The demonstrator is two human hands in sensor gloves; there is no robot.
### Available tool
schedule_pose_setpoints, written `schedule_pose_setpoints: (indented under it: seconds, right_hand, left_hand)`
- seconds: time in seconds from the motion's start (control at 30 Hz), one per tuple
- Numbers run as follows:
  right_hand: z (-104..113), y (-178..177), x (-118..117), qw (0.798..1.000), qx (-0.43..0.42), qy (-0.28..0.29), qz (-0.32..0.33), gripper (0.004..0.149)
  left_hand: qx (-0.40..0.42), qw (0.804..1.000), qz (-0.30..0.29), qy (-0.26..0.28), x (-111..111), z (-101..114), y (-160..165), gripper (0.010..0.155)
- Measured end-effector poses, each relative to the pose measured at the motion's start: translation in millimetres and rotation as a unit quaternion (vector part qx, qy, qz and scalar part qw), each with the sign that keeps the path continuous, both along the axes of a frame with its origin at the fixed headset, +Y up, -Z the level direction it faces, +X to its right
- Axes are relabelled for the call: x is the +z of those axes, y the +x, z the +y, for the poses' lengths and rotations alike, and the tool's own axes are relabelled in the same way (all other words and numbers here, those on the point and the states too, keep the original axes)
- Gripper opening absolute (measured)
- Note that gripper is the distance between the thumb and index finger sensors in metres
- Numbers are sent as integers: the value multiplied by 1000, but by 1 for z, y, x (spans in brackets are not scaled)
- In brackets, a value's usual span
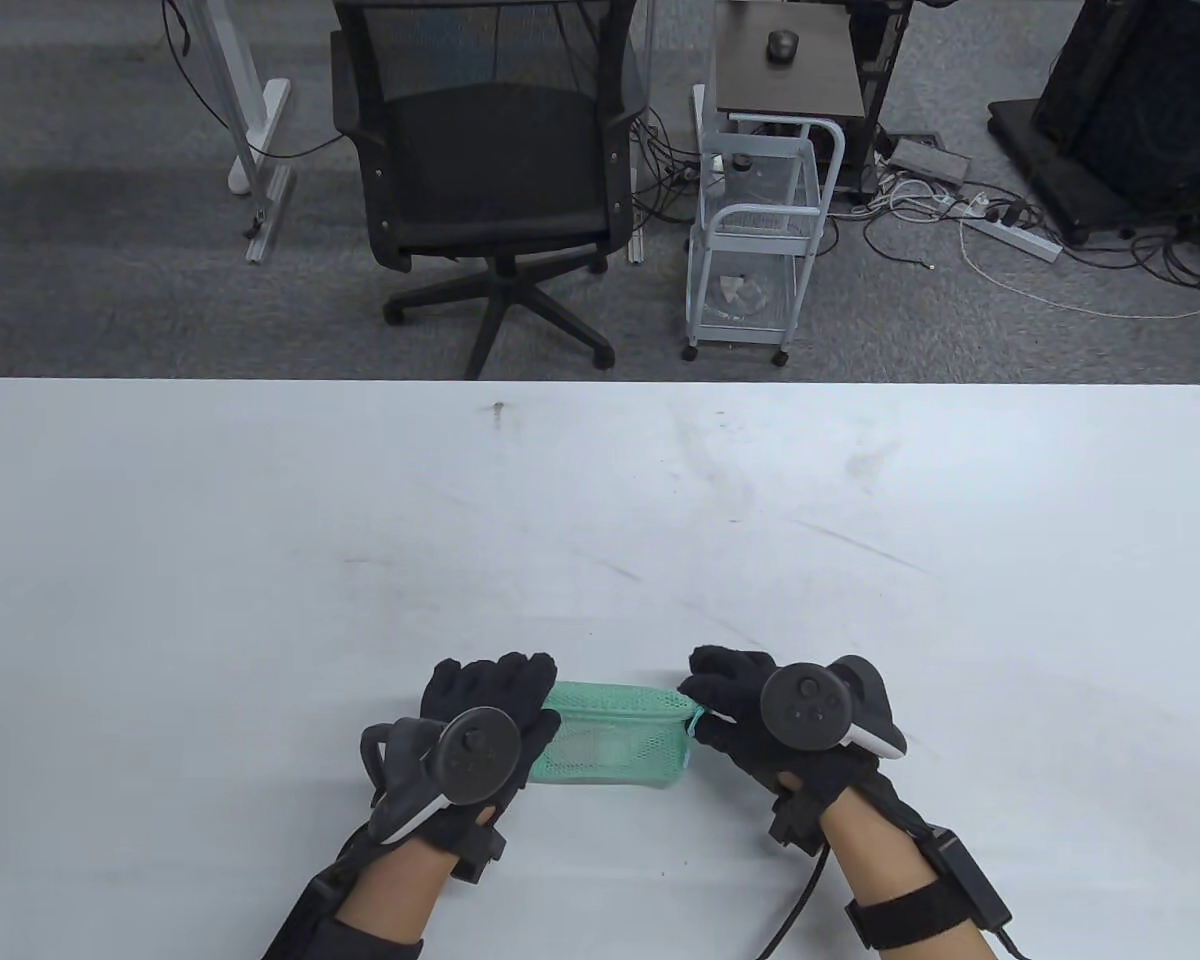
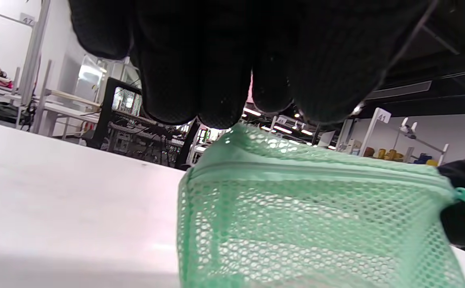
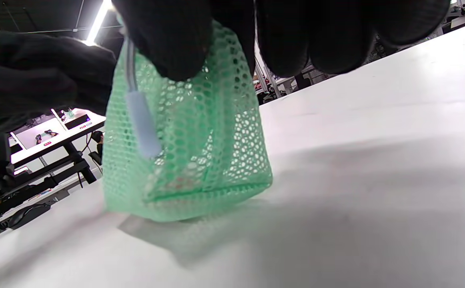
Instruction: Take cleansing milk out of the toiletry bag
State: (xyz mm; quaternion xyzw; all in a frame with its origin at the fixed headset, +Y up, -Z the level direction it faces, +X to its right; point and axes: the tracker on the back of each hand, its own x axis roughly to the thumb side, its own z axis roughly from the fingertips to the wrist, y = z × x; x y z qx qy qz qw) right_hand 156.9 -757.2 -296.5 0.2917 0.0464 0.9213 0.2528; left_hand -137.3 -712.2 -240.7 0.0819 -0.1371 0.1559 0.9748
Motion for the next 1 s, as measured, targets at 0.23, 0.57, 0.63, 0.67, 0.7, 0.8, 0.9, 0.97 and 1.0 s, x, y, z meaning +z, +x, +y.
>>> schedule_pose_setpoints:
  seconds: [0.23, 0.57, 0.63, 0.67, 0.7, 0.8, 0.9, 0.97, 1.0]
  right_hand:
    - [1, 0, 1, 1000, -8, -1, -3, 45]
    - [9, -10, 12, 999, -31, 8, 8, 45]
    - [12, -12, 15, 999, -33, 14, 8, 45]
    - [13, -14, 16, 999, -34, 17, 9, 45]
    - [14, -16, 18, 999, -36, 18, 10, 45]
    - [16, -19, 22, 999, -43, 22, 11, 45]
    - [16, -22, 25, 998, -50, 26, 4, 45]
    - [16, -24, 27, 998, -57, 28, -1, 44]
    - [16, -25, 28, 998, -59, 28, -2, 44]
  left_hand:
    - [-11, 999, -46, 20, 11, 3, 17, 62]
    - [-4, 996, -90, 9, 25, 2, 41, 63]
    - [-2, 996, -89, 6, 26, 1, 43, 65]
    - [-9, 996, -87, 8, 27, 0, 45, 65]
    - [-14, 996, -85, 10, 28, 0, 46, 65]
    - [-22, 996, -82, 9, 28, -3, 48, 66]
    - [-21, 996, -82, 2, 28, -5, 50, 67]
    - [-20, 996, -82, 1, 28, -5, 50, 68]
    - [-18, 996, -83, -1, 27, -5, 51, 69]
